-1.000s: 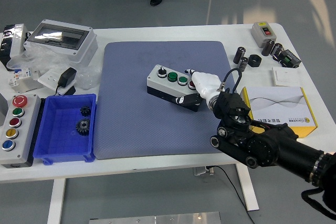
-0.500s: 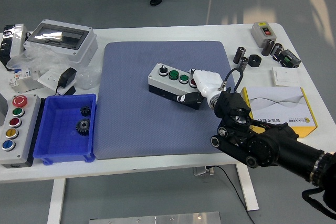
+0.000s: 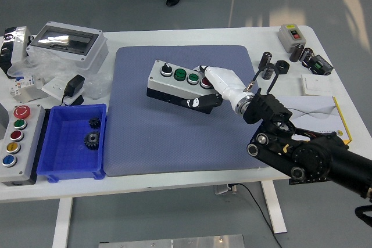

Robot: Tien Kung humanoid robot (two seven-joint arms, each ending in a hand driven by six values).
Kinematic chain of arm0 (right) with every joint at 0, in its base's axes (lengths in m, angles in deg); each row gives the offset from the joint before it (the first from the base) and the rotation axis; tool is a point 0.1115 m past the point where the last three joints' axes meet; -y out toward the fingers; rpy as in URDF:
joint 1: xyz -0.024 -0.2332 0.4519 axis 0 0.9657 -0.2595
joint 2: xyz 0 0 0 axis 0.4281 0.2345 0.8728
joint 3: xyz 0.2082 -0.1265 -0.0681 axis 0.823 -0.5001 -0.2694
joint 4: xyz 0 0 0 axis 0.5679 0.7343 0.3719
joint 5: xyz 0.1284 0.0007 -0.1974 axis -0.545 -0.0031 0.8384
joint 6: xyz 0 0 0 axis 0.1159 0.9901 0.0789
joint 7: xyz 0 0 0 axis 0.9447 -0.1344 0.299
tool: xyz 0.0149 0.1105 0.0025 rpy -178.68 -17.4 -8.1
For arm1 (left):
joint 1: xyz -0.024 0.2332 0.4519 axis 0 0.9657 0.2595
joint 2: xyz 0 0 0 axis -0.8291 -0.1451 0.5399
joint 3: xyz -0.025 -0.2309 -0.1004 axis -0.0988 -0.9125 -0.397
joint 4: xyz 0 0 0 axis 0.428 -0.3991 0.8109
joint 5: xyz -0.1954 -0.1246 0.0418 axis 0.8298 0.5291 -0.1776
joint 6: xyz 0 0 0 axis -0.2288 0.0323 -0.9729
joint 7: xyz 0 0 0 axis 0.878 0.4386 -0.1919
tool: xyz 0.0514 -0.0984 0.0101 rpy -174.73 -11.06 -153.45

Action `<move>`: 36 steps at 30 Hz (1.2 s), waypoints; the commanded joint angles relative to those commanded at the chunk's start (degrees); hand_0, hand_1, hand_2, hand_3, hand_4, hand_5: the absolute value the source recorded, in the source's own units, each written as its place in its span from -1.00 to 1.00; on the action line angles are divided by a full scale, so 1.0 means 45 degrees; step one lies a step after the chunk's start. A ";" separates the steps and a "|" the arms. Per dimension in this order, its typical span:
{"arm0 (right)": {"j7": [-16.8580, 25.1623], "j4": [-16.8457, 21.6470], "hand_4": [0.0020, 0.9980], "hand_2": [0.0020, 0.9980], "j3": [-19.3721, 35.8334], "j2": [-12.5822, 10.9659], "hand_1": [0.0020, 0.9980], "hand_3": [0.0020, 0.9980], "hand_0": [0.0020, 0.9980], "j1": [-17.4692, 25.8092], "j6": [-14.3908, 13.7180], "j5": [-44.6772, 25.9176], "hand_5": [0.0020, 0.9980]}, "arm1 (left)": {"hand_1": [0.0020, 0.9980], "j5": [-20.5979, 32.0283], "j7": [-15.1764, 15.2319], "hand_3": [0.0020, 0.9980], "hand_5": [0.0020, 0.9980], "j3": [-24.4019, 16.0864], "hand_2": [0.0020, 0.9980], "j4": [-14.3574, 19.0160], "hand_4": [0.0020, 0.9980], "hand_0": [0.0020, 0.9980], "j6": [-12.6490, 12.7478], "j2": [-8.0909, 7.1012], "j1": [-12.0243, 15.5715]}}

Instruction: Pick up the button,place it on the desk,press the button,press the button

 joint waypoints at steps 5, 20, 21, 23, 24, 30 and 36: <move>0.0310 0.1112 -0.90 -0.38 -0.0547 -0.0782 -0.48 -0.33 -0.79 -0.0021 0.0385 -0.0175 -1.00 | 0.17 -0.0022 -0.0014 0.21 -0.49 -0.0004 0.13 0.0000 0.09 0.23 0.0017 0.0006 -0.0006; 0.0352 0.2144 -0.86 -0.37 -0.1056 -0.1750 -0.44 -0.33 -0.74 0.0374 0.1113 -0.0421 -1.00 | 0.17 -0.0113 -0.0032 0.21 -0.46 -0.0016 0.13 0.0000 0.09 0.24 0.0042 0.0037 -0.0037; 0.0387 0.2132 -0.86 -0.37 -0.1049 -0.1746 -0.44 -0.33 -0.74 0.0415 0.1085 -0.0452 -1.00 | 0.17 -0.0121 -0.0033 0.21 -0.46 -0.0019 0.13 0.0000 0.09 0.24 0.0042 0.0040 -0.0038; 0.0442 0.2010 -0.86 -0.37 -0.1036 -0.1700 -0.44 -0.33 -0.74 0.0536 0.0958 -0.0336 -1.00 | 0.17 -0.0129 -0.0023 0.21 -0.46 -0.0027 0.13 0.0000 0.09 0.24 0.0039 0.0049 -0.0038; 0.0473 0.1934 -0.86 -0.37 -0.1031 -0.1668 -0.44 -0.33 -0.74 0.0583 0.0899 -0.0263 -1.00 | 0.17 -0.0140 -0.0022 0.21 -0.46 -0.0030 0.13 0.0000 0.09 0.24 0.0035 0.0053 -0.0036; 0.0587 0.1486 -0.82 -0.35 -0.1239 -0.1528 -0.41 -0.30 -0.72 0.0631 0.0704 0.0176 -1.00 | 0.17 -0.0139 -0.0009 0.21 -0.46 -0.0019 0.13 0.0000 0.10 0.24 0.0022 0.0053 -0.0038; 0.0738 0.1242 -0.74 -0.30 -0.1545 -0.1488 -0.34 -0.23 -0.64 0.0518 0.0711 0.0105 -1.00 | 0.17 -0.0141 -0.0019 0.21 -0.46 -0.0020 0.13 0.0000 0.10 0.24 0.0026 0.0029 -0.0072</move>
